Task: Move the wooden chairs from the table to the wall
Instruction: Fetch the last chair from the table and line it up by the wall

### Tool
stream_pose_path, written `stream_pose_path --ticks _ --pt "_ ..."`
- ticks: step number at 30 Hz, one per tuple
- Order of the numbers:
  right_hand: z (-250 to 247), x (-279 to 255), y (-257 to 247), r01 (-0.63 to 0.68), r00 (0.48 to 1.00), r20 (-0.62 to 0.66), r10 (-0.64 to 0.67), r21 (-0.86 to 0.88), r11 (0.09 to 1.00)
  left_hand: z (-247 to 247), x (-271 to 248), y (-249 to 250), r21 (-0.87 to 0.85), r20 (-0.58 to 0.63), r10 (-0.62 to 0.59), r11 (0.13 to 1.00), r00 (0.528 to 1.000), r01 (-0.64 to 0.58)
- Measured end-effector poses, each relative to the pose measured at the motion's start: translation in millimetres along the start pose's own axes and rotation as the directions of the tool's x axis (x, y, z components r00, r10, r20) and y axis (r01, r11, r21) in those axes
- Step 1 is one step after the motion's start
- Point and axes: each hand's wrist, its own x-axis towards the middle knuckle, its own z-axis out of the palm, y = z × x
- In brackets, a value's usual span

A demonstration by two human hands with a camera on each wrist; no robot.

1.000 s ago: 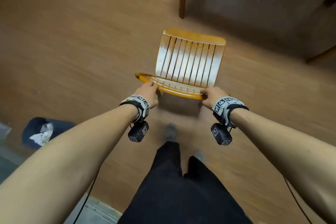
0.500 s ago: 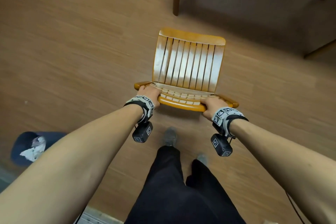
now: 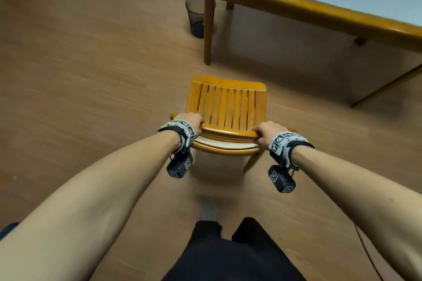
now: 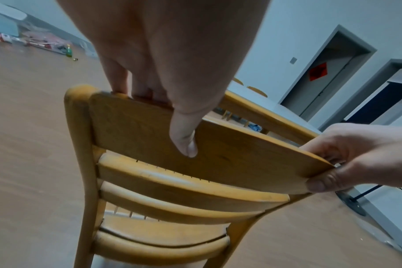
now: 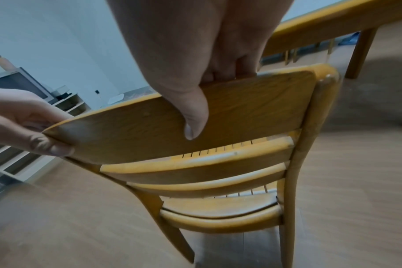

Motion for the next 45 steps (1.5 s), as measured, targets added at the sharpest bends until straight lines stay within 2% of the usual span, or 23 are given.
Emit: stream_pose_path --ticks 8,12,15,22,33,39,45 --pt "-86 43 19 -0.012 0.997 -0.082 0.011 -0.015 1.000 -89 48 -2 -0.048 -0.005 0.026 0.999 1.000 -0.026" --pt "-131 75 35 -0.020 0.990 -0.140 0.014 -0.038 0.999 -135 78 0 -0.066 -0.030 -0.006 0.998 1.000 0.005" --pt "-157 100 45 -0.004 0.995 -0.104 -0.001 -0.047 0.999 -155 98 7 -0.046 -0.061 -0.039 0.998 0.997 0.037" --pt "-205 145 65 0.106 0.992 -0.053 -0.111 -0.079 0.991 -201 133 19 -0.058 -0.006 -0.143 0.988 0.990 0.142" --pt "-237 188 49 0.253 0.967 0.028 -0.252 -0.175 0.951 -191 128 7 -0.151 0.032 -0.322 0.934 0.946 0.323" --pt "-240 219 -8 0.374 0.926 0.054 -0.374 -0.275 0.886 -175 105 -37 -0.222 0.039 -0.439 0.872 0.898 0.436" --pt "-244 252 -88 0.460 0.882 0.081 -0.464 -0.364 0.810 -162 82 -103 -0.261 0.047 -0.549 0.800 0.835 0.541"
